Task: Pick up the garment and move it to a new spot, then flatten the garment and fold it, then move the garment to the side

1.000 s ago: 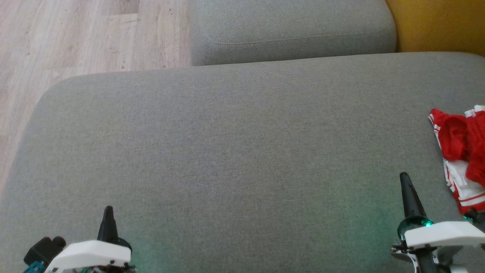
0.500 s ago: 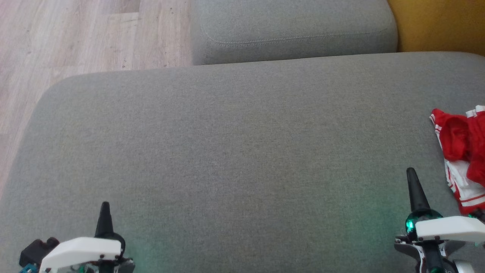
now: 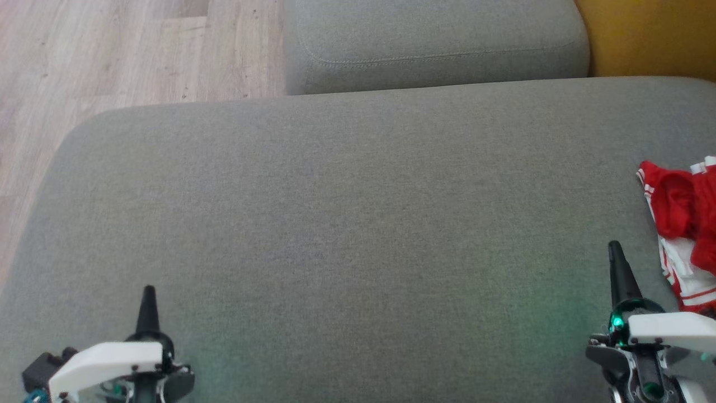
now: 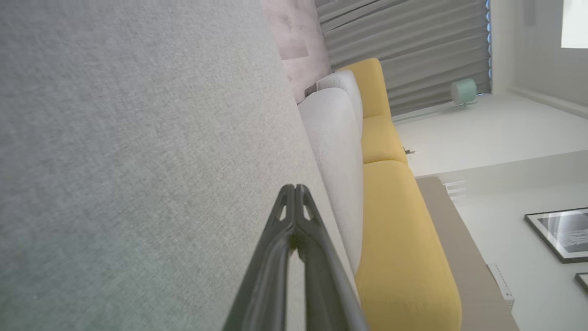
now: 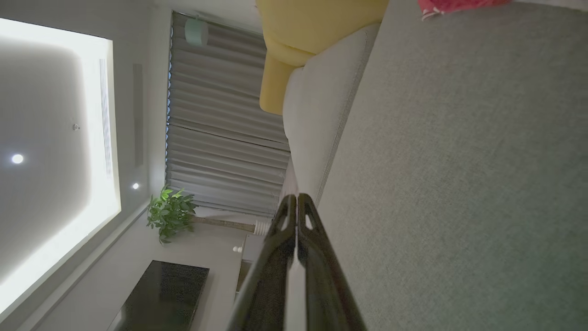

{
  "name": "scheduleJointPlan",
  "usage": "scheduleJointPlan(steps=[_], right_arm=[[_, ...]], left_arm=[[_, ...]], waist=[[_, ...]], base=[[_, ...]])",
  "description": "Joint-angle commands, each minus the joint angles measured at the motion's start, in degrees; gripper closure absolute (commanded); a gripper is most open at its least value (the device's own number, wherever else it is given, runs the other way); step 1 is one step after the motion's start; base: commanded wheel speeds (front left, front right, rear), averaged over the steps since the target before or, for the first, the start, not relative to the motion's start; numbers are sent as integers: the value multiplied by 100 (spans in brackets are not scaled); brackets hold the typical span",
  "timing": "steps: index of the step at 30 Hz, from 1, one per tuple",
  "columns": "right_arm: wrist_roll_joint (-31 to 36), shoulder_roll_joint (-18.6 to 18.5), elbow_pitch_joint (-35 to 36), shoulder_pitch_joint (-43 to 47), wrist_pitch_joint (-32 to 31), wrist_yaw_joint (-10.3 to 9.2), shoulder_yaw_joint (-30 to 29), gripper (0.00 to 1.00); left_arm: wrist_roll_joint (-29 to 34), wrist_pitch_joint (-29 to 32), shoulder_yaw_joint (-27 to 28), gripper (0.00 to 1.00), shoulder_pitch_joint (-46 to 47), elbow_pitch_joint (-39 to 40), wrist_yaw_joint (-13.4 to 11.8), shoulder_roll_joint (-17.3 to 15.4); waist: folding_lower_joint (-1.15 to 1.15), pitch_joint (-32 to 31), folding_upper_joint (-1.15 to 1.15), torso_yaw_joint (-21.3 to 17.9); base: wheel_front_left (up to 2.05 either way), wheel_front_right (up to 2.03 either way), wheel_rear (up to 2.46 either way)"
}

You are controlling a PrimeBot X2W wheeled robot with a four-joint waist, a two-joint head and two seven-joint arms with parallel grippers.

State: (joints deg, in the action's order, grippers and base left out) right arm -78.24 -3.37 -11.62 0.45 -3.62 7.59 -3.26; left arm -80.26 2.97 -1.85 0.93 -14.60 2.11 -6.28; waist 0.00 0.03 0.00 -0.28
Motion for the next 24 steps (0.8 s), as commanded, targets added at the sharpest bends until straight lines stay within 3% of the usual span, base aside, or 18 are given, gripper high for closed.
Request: scheduleJointPlan(steps=[1,24], right_arm=[[-172,-121,142,-321,-40,-5,52,100],[-1582,-115,-227,-643,-104,-10,-99,100]], left_arm=[[-118,31,237,100,327,148,74,-5],[-1235,308,783,100,522,55,537,298]], waist=[[0,1,0,2],[0,15,0,28]], base=[[0,0,0],[0,0,0]])
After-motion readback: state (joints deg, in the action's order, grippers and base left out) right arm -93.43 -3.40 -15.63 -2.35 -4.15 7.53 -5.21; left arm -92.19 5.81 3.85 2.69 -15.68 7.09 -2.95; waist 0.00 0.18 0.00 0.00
